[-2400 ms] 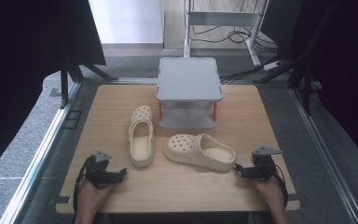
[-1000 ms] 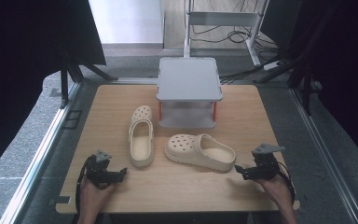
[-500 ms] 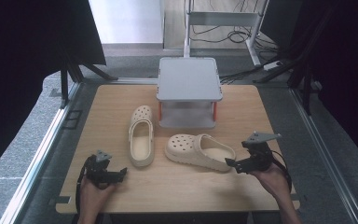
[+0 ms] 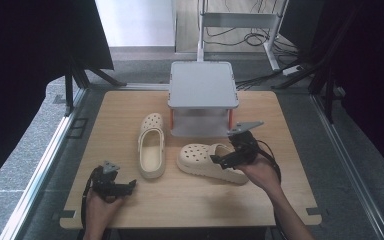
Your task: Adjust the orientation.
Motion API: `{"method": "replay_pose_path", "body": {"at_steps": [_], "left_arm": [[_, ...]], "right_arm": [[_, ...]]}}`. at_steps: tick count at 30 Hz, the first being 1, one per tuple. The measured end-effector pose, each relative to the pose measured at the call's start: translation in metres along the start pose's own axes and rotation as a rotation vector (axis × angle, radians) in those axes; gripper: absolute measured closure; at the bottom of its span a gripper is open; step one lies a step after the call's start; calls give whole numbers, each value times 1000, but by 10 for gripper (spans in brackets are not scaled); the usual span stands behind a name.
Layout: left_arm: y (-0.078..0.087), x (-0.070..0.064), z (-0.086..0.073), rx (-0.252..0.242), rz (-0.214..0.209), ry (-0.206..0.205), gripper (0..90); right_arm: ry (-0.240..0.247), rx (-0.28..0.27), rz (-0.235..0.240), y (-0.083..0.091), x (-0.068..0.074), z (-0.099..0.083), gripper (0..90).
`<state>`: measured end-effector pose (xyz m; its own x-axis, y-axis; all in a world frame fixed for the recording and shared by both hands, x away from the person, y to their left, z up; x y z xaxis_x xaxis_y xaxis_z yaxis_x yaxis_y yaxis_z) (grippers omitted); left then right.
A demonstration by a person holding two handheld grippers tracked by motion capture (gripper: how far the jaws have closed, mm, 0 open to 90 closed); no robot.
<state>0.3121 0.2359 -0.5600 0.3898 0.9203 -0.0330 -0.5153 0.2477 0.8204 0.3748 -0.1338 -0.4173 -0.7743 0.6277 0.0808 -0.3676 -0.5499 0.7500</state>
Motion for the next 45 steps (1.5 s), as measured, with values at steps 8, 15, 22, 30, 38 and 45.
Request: {"method": "replay_pose_path", "body": {"at_steps": [8,15,22,30,38,45], "left_arm": [[0,0,0,-5,3,1,0],[-1,0,0,-5,1,-3,0],[-1,0,0,-4,-1,-6,0],[-1,0,0,-1,-4,-7,0],[-1,0,1,-3,-4,-9,0],[-1,0,1,-3,-4,-9,0]], "right_arm": [[17,31,34,-42,18,46,33],[-5,66,46,-87,24,72,78],[1,87,23,-116,33,88,160],[-20,124,8,-158,40,103,276],[-86,181,-25,-194,39,108,380],[-143,240,-55,-206,40,109,560]]}}
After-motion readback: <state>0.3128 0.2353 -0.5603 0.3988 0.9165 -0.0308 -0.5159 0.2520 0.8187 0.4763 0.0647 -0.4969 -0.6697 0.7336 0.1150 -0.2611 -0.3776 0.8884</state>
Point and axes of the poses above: each handheld gripper's, and its own axes: y roughly backward along the jaws, z roughly out of its top, x roughly to its left, the point moved 5 cm from there along -y, roughly forward along the jaws, and after that the axes turned 6 degrees about x, right-handed, at the moved point
